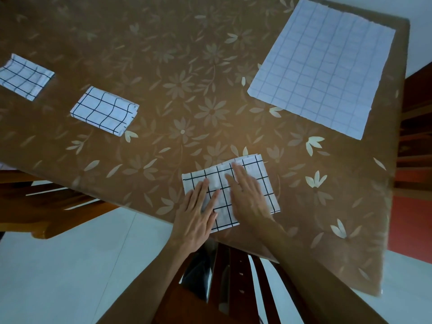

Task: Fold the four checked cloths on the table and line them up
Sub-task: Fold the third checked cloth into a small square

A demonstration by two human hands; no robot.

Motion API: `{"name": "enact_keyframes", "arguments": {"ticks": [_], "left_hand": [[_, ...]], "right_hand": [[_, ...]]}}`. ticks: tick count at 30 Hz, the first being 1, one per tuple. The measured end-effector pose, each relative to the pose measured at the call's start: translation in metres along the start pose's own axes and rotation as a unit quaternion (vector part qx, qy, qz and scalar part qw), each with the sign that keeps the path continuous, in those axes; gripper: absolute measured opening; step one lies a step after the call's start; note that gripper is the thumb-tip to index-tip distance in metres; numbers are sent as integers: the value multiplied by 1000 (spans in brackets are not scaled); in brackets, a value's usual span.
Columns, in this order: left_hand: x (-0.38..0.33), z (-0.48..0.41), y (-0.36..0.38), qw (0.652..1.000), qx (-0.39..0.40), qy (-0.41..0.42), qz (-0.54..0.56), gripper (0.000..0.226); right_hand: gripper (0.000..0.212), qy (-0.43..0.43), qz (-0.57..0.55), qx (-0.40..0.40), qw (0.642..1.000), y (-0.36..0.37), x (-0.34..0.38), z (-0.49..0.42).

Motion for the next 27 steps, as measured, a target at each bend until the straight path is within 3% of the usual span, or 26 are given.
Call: {"name": "enact_keyframes", "arguments": {"ticks": [3, 6, 10, 14, 16, 19, 21, 24, 27], "left_hand": [[1, 2, 2, 1000, 4, 0, 5, 68], [12, 9, 4, 1000, 15, -19, -5, 75], [32, 24, 6, 998, 45, -40, -15, 81], [40, 30, -2, 998, 51, -39, 0, 83], [35, 32, -9, 999, 39, -14, 12, 89], [22, 37, -11, 994, 47, 101, 13, 96], [20, 39, -8, 986, 53, 159, -1, 87], [25, 33, -14, 984, 38, 173, -30, 74], [25, 33, -23, 978, 8, 206, -17, 65]], "right_hand": [[55, -18, 34, 34, 999, 28, 5, -7], [66, -23, 70, 52, 996, 26, -18, -2], [72, 33, 112, 40, 992, 5, -68, 0], [72, 29, 119, 49, 991, 3, -78, 0], [72, 34, 117, 53, 991, 2, -74, 0], [72, 26, 113, 50, 992, -7, -69, 0], [70, 23, 90, 20, 996, -21, -64, 1], [61, 16, 36, -38, 999, -39, -48, 11], [47, -43, -5, -45, 998, -36, -16, 35]]}}
Point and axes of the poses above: each hand's wrist, its own z-axis away from the middle knuckle, its own y-axis out of the palm, x = y × z, the point moved 7 cm from there along -z, towards the middle knuckle, and after that the axes turned 3 degrees about -x, right-handed, at the moved point
